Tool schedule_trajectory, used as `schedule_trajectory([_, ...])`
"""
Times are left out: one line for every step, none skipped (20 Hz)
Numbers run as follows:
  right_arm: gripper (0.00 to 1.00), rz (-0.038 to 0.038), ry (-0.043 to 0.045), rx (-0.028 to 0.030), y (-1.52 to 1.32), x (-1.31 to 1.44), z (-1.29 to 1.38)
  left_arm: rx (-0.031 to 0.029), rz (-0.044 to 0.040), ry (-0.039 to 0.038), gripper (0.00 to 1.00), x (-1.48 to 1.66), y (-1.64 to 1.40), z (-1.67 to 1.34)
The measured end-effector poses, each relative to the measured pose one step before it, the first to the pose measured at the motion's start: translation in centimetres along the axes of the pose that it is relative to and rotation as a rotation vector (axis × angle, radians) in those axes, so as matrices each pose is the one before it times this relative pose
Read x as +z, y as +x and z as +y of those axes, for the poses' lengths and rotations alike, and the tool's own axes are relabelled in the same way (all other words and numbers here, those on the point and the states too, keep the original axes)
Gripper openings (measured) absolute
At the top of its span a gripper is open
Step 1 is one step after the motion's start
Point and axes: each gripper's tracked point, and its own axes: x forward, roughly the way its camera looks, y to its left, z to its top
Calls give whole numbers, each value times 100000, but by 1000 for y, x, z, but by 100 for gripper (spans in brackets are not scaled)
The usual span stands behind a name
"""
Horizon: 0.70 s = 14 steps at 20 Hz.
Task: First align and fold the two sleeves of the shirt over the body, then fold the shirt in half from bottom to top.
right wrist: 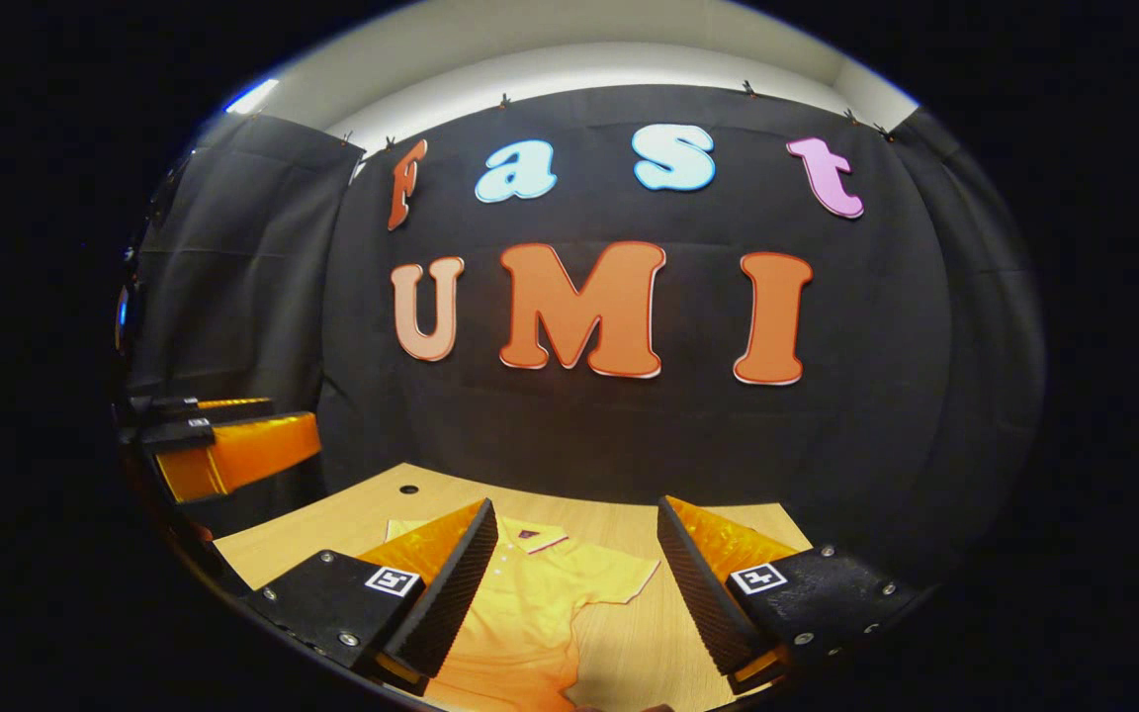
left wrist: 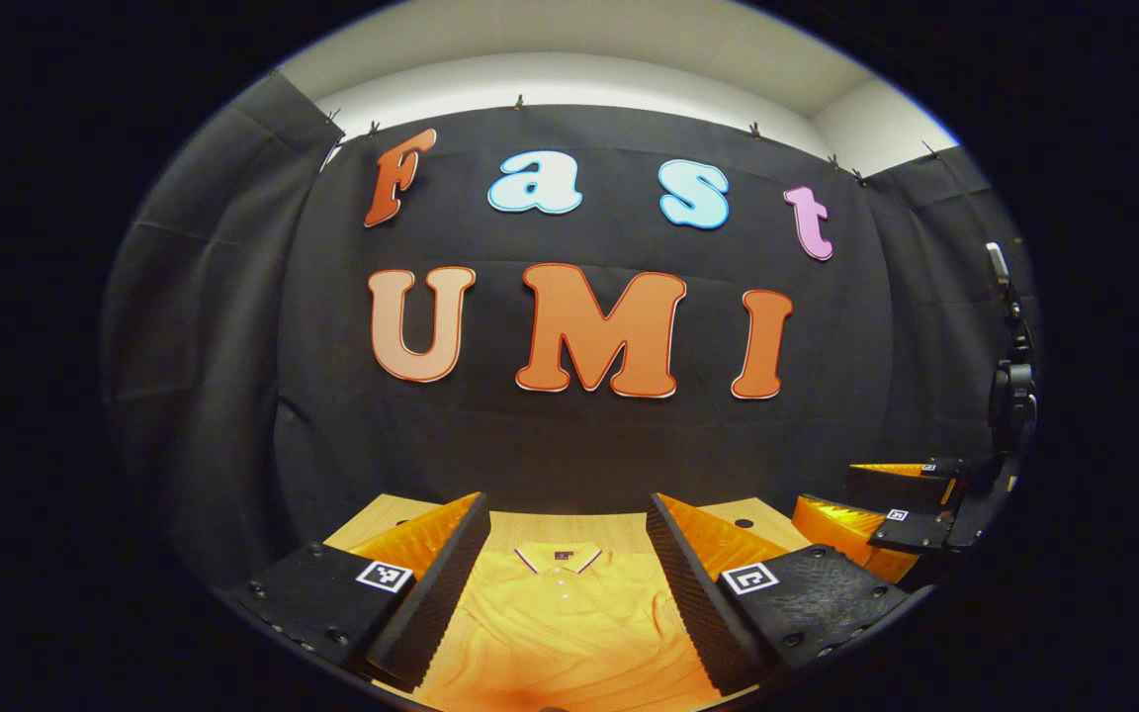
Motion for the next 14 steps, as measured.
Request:
schedule_trajectory([98, 3647, 1053, -1149, 385, -1271, -620, -18, -361, 68, 95, -52, -12, -44])
schedule_trajectory([98, 2996, 1458, -863, 308, -939, -618, -417, -297, 93, 98, -218, 54, -345])
schedule_trajectory([98, 2557, 1656, -154, 522, -882, -503, 0, 600, 751, 98, -233, -38, -203])
schedule_trajectory([98, 2534, 1450, -73, 539, -761, -489, 882, 549, 1406, 98, -367, -199, 210])
schedule_trajectory([99, 1711, 626, -78, 554, -653, -376, 784, 405, 1657, 98, 28, -248, 36])
schedule_trajectory([99, 1497, -137, -758, 605, -525, -510, 813, 314, 1488, 98, -256, -55, -17])
schedule_trajectory([98, 1941, -352, -648, 849, -619, -603, 807, 292, 1481, 98, -44, -175, 96])
schedule_trajectory([98, 2067, -470, -392, 825, -493, -316, 942, 120, 1233, 98, -186, -218, 65])
schedule_trajectory([98, 2335, -541, -499, 1075, -470, -305, 856, 19, 898, 98, -41, -147, 118])
schedule_trajectory([98, 2747, -334, -163, 848, -593, -350, 805, 329, 685, 98, -90, -44, 79])
schedule_trajectory([98, 2742, -56, 133, 939, -618, -155, 1205, 329, 376, 98, -83, -161, 175])
schedule_trajectory([99, 3396, 36, 101, 902, -587, -285, 781, 702, 121, 98, -301, 61, 118])
schedule_trajectory([99, 3645, 294, -475, 1047, -805, -235, 234, 1699, -322, 97, -390, -91, -83])
schedule_trajectory([99, 3026, 616, -162, 760, -400, -177, 702, 1531, -649, 97, -586, -147, 0])
